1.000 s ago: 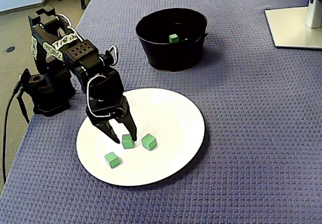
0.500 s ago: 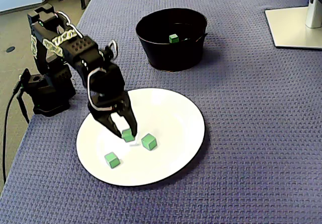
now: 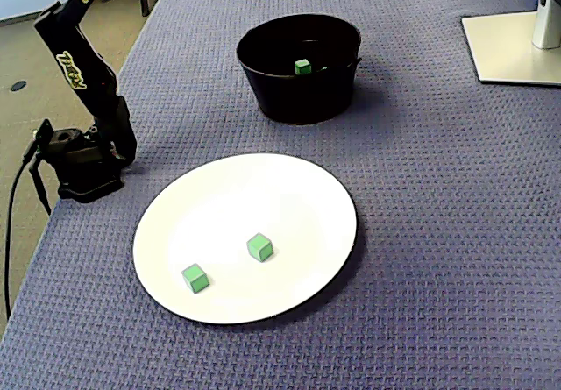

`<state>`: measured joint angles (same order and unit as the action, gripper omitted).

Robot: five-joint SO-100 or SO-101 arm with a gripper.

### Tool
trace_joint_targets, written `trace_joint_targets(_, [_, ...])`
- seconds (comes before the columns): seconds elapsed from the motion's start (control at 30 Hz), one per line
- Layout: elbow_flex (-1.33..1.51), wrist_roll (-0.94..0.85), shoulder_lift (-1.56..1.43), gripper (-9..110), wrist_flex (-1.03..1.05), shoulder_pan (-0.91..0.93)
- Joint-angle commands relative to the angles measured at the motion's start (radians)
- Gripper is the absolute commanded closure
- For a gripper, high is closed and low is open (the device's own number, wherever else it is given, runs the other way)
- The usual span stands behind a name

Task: Pick up the items on the white plate and put them in the black container.

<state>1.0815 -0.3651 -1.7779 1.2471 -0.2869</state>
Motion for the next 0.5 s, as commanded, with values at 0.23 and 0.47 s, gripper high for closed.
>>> trace_joint_targets(0.23, [0.331,0.037,0.196,102,-0.170,-0.224])
trace_joint_targets(0.47, [0.385,0.035,0.204,84,-0.227,-0.258])
